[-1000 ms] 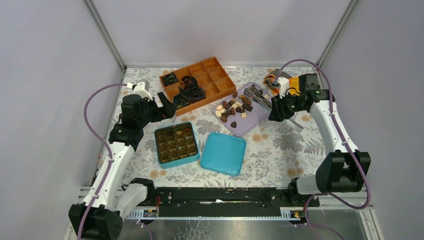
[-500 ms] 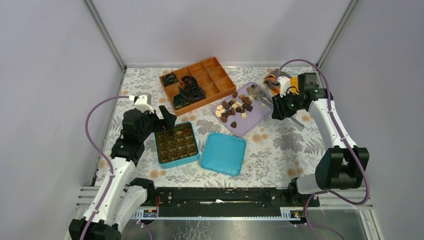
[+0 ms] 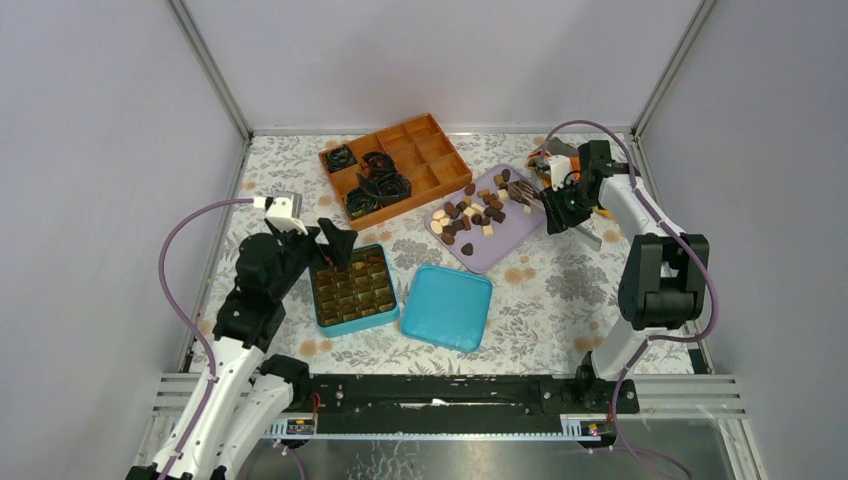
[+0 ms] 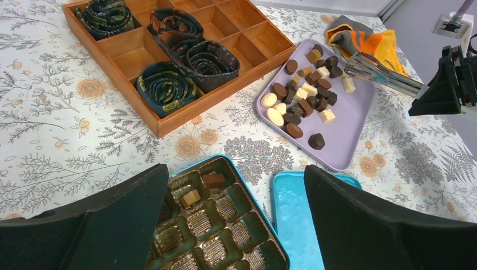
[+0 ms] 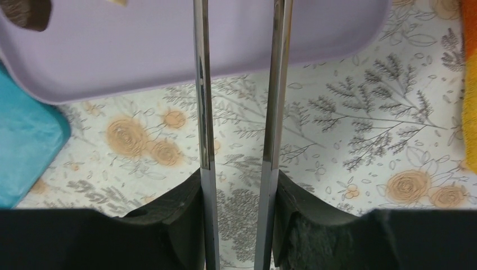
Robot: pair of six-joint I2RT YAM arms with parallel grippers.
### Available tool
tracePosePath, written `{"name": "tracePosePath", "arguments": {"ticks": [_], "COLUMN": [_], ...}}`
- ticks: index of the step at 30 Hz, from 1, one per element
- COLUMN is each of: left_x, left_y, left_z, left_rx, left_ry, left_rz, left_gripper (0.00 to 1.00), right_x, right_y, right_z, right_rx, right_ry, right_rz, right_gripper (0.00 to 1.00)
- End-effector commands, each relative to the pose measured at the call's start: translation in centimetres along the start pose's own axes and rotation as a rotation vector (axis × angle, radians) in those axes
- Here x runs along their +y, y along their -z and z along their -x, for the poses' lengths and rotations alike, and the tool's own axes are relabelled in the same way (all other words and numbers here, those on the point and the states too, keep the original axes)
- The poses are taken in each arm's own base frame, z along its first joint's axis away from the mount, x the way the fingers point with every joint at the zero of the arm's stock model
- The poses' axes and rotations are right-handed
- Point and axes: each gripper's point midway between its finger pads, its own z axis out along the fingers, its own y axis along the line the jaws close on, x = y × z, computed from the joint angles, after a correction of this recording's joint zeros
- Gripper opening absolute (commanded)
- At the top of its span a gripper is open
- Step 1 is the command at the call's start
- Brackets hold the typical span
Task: Pack the chocolate
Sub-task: Pick up the fake chocolate from the plate.
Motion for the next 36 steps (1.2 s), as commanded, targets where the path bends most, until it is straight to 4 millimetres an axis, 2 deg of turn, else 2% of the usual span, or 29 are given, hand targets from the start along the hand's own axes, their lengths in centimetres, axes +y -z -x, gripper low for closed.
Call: {"name": "tracePosePath", "arguments": {"ticks": [1,10,19,28,36], "left_x": [0.3,-0.5,-1.3,-2.0,-2.2], "left_y": [-0.3,-0.4,-0.2,-0.3,-0.3], "left_z": [0.5,0.5,0.6,0.4,0.3], "left_rx": [-0.031,-0.028,-0.030,-0.023,-0.017], "left_ry": [-0.031,-0.022,-0.018,-0.019,-0.019], "left_rz": [0.009,-0.032,-0.068,-0.095,-0.104], "left_gripper": [0.99,0.99,0.99,0.99,0.99], "right_x": [-3.2,-4.4,-3.5,-3.3,-2.4], "right_y": [0.0,-1.3,-3.0,-3.6,-2.7], "right_z": [2.9,2.4,2.6,2.2,2.7], "right_rx": [-0.044,0.000,0.056,0.090,0.045], "right_ry": [0.034,0.042,0.087,0.107,0.117], "right_rz": [-0.105,-0.134,-0.132,-0.148,-0.133], "right_gripper": [0.44,0.45,0.47,0.46,0.34]}}
